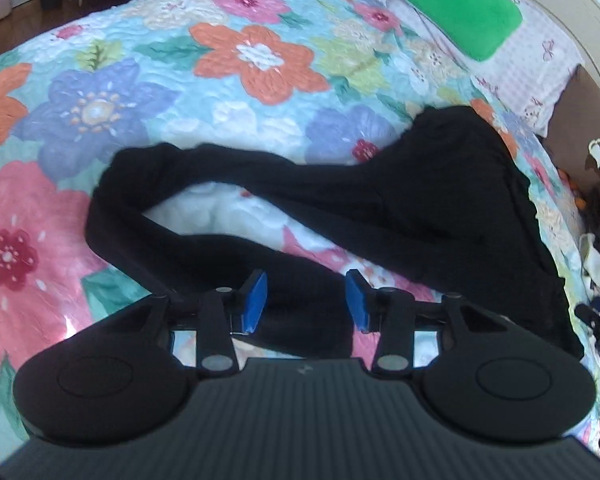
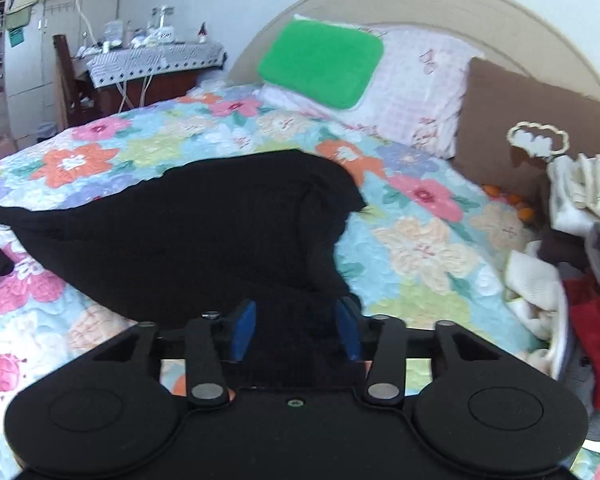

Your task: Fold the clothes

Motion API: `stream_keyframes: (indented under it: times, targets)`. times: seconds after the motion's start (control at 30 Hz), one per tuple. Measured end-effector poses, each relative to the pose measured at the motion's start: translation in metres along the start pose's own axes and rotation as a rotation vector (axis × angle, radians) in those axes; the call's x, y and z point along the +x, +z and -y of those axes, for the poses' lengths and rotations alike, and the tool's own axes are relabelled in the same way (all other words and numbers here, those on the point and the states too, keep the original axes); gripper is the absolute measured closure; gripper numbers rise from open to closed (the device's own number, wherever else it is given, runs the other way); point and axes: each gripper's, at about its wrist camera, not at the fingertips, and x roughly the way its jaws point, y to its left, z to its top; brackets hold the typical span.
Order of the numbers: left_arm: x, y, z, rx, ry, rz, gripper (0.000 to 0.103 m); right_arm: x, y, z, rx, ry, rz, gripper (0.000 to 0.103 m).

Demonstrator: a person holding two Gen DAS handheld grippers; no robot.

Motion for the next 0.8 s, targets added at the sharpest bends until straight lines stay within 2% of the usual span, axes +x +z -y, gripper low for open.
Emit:
stream_keyframes:
  times: [0.03, 0.13, 0.17, 0.2, 0.23, 0.27, 0.33, 0.37, 0.4, 0.43, 0.5, 0.57, 0.6, 0.67, 0.7, 0.73, 0.8]
  targets:
    - [0.004, -0.005, 0.006, 0.026, 0.012, -0.011, 0.055, 0.009, 0.004, -0.007, -0.015, 0.023, -0.020, 0.040]
    - [0.017, -0.020, 0.034, 0.250, 0.128, 0.023, 0.039, 0.037, 0.014, -0.027, -0.093, 0.114, -0.096, 0.025]
    - [0.021, -0.024, 0.042, 0.320, 0.167, 0.027, 0.030, 0.045, 0.016, -0.033, -0.119, 0.124, -0.112, 0.025]
    - [0.026, -0.026, 0.046, 0.367, 0.188, 0.020, 0.028, 0.051, 0.018, -0.037, -0.142, 0.116, -0.119, 0.024]
    - [0.031, -0.027, 0.046, 0.377, 0.195, 0.014, 0.027, 0.058, 0.019, -0.042, -0.164, 0.109, -0.126, 0.023]
    - [0.036, -0.026, 0.040, 0.336, 0.183, 0.012, 0.030, 0.064, 0.021, -0.046, -0.186, 0.102, -0.132, 0.023]
    - [0.040, -0.022, 0.025, 0.260, 0.172, 0.020, 0.041, 0.077, 0.021, -0.050, -0.200, 0.117, -0.164, 0.022]
    - [0.040, -0.019, 0.017, 0.224, 0.172, 0.027, 0.061, 0.084, 0.020, -0.050, -0.204, 0.122, -0.183, 0.017]
    - [0.039, -0.016, 0.008, 0.189, 0.175, 0.037, 0.073, 0.089, 0.019, -0.051, -0.207, 0.111, -0.194, 0.015]
    - [0.032, -0.013, 0.000, 0.163, 0.192, 0.061, 0.094, 0.092, 0.016, -0.050, -0.197, 0.086, -0.193, 0.015]
    - [0.016, -0.005, -0.017, 0.106, 0.226, 0.112, 0.097, 0.096, 0.010, -0.045, -0.129, 0.089, -0.199, 0.013]
    - [-0.005, 0.005, -0.040, -0.002, 0.263, 0.192, 0.097, 0.096, 0.005, -0.038, -0.048, 0.109, -0.203, 0.014]
    - [-0.017, 0.009, -0.050, -0.039, 0.292, 0.237, 0.097, 0.093, 0.004, -0.035, -0.025, 0.123, -0.195, 0.019]
    - [-0.039, 0.016, -0.071, -0.111, 0.351, 0.319, 0.097, 0.083, 0.001, -0.035, -0.013, 0.152, -0.159, 0.073]
    - [-0.050, 0.019, -0.083, -0.149, 0.380, 0.361, 0.097, 0.073, 0.000, -0.038, -0.032, 0.149, -0.121, 0.081]
    - [-0.063, 0.023, -0.097, -0.194, 0.407, 0.405, 0.097, 0.064, -0.001, -0.041, -0.051, 0.147, -0.082, 0.093]
    - [-0.083, 0.026, -0.121, -0.272, 0.462, 0.473, 0.097, 0.045, -0.004, -0.047, -0.089, 0.142, -0.005, 0.095]
